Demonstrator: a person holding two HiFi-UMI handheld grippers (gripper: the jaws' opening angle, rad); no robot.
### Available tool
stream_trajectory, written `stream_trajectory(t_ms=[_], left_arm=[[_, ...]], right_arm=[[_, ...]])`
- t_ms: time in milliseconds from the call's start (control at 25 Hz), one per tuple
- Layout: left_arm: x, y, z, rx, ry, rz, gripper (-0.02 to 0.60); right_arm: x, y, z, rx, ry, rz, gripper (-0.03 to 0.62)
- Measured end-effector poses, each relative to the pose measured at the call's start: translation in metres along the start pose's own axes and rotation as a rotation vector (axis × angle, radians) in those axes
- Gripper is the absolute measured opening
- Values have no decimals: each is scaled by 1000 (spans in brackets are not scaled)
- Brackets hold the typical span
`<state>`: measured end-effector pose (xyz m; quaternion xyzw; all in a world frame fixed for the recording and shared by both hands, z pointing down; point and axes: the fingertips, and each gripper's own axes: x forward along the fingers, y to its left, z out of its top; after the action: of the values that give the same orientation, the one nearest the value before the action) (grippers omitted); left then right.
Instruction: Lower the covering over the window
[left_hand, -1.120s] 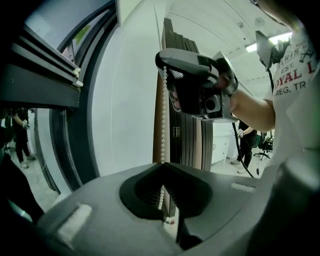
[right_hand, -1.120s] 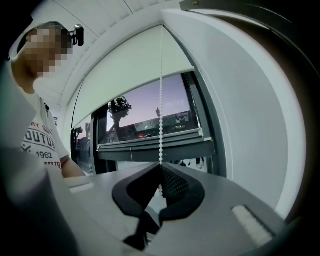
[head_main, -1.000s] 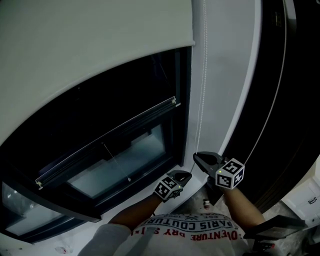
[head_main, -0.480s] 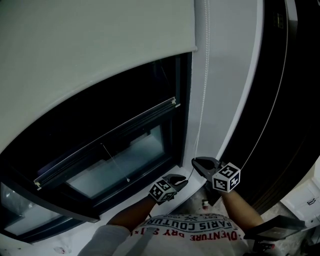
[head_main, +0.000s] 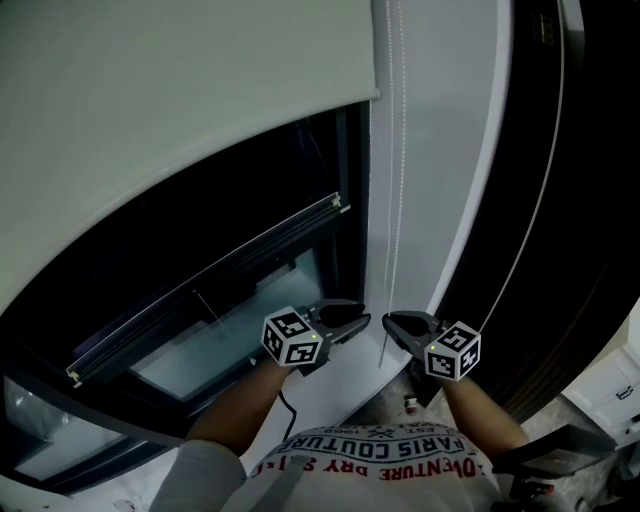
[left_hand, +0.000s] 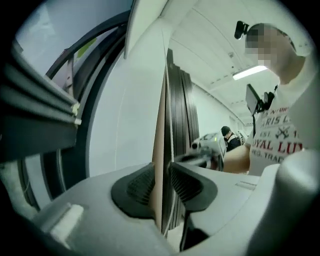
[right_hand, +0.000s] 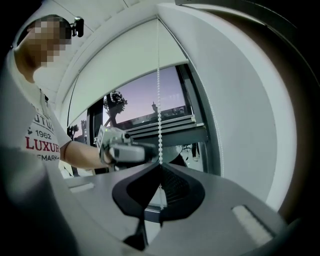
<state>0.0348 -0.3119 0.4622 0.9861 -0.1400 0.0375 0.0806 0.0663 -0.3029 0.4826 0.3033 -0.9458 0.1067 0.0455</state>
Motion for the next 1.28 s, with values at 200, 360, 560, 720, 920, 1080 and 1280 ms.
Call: stream_trajectory(t_ms=[200,360,560,720,920,1080,1280], left_arm=[[6,-11,122,73,-136,-85,103],[12,-15,188,108,-207,-98,103],[21,-18,229,90,-252,-112,104],[26,-26,240,76,-273,-127,104],[30,-33,238,82,-242,-134,101],[31,-28,237,98,-224,-93,39],[32,-22,237,68,-224,-85,8]], right_arm=[[-3,2,-1,-6,12,-1,9],[-4,-1,0,1,9,-11,9],[-7,0,-1,5,19,-10,9],[-5,0,0,8,13,-6,9],[-1,5,-1,2,10,-1,9],[-5,3,-1,2,8,-6,9],[-6,1,-1,2,7,-6,9]])
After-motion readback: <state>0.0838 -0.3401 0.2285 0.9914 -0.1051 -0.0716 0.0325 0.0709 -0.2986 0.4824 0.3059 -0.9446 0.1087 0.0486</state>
